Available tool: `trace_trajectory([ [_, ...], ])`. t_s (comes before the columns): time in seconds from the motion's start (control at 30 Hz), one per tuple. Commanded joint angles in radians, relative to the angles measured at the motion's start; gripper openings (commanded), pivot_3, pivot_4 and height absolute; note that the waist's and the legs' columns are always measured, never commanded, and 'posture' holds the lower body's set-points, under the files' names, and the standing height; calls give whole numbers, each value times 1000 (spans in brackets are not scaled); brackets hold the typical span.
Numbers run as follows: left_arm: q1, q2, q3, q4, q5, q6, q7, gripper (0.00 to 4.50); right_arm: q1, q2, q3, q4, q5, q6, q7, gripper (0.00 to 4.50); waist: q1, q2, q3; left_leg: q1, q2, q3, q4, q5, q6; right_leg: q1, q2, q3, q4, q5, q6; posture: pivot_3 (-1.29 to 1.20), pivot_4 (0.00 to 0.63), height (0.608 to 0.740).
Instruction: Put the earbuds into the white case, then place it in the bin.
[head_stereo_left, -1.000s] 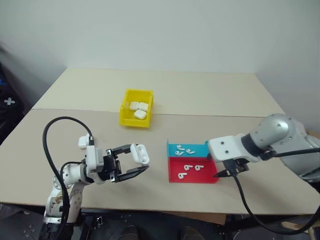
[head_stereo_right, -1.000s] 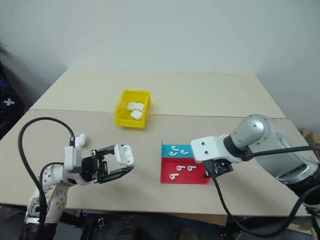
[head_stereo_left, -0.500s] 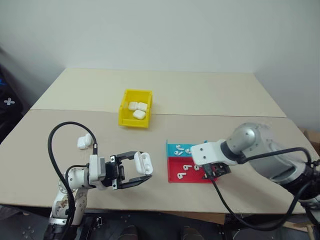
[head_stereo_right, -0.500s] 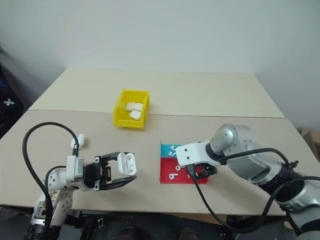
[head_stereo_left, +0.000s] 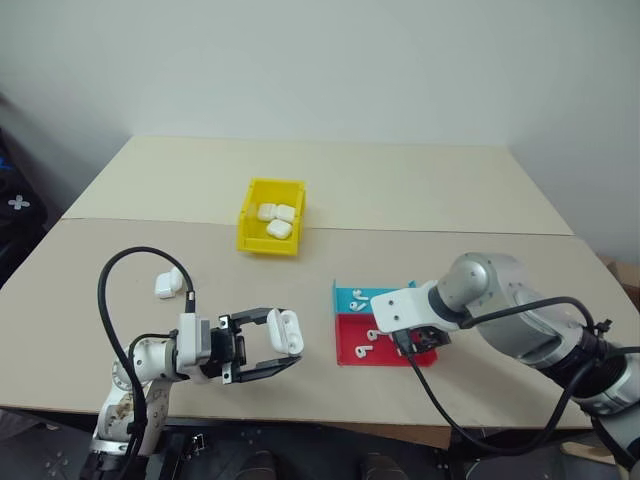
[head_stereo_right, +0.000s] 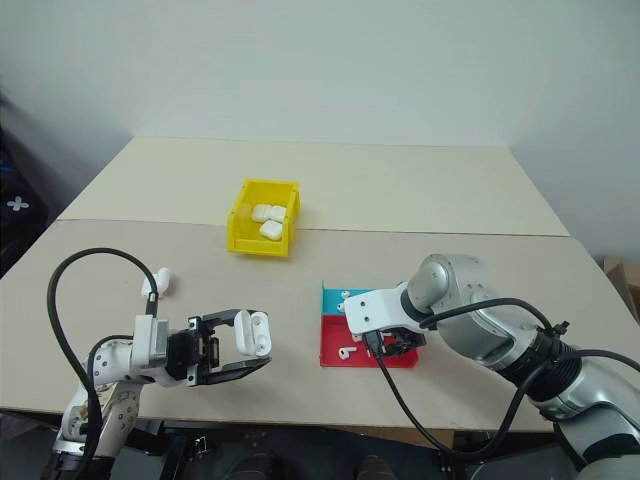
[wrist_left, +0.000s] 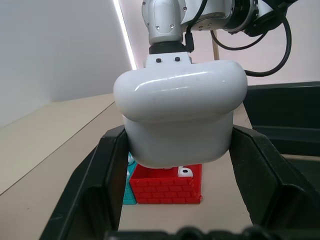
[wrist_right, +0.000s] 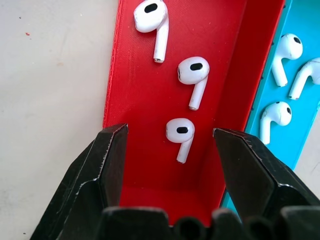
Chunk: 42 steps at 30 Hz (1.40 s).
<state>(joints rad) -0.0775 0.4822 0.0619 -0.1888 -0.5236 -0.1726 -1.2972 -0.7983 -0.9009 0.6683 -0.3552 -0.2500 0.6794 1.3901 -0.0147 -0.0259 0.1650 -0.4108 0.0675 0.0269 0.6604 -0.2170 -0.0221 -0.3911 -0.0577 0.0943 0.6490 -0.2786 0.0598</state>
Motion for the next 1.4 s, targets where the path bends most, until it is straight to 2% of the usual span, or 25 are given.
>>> trace_trajectory([
  [0.03,-9,17,5,-36,-12,-5,17,2766,4,-1,-16,-13,-21,-19,-3,3234,0,0,0,0,0,0,0,0,0,0,0,0,0,0,0,0,150,740],
  [0.17,-12,25,0,-31,-8,-12,23,2766,14,1,-17,-17,-28,-22,1,3234,0,0,0,0,0,0,0,0,0,0,0,0,0,0,0,0,150,740],
  [0.27,-11,29,-2,-35,-5,-8,30,2766,24,2,-17,-23,-33,-27,3,2649,0,0,0,0,0,0,0,0,0,0,0,0,0,0,0,0,150,740],
  [0.3,-10,32,-3,-38,-4,-5,33,2766,27,2,-16,-24,-38,-26,0,2310,0,0,0,0,0,0,0,0,0,0,0,0,0,0,0,0,150,740],
  [1.37,14,62,-24,-55,25,-16,84,2766,61,45,-28,28,-127,-141,-20,2310,0,0,0,0,0,0,0,0,0,0,0,0,0,0,0,0,150,740],
  [1.4,15,63,-24,-55,27,-17,84,2766,62,46,-30,31,-130,-146,-22,2120,0,0,0,0,0,0,0,0,0,0,0,0,0,0,0,0,150,740],
])
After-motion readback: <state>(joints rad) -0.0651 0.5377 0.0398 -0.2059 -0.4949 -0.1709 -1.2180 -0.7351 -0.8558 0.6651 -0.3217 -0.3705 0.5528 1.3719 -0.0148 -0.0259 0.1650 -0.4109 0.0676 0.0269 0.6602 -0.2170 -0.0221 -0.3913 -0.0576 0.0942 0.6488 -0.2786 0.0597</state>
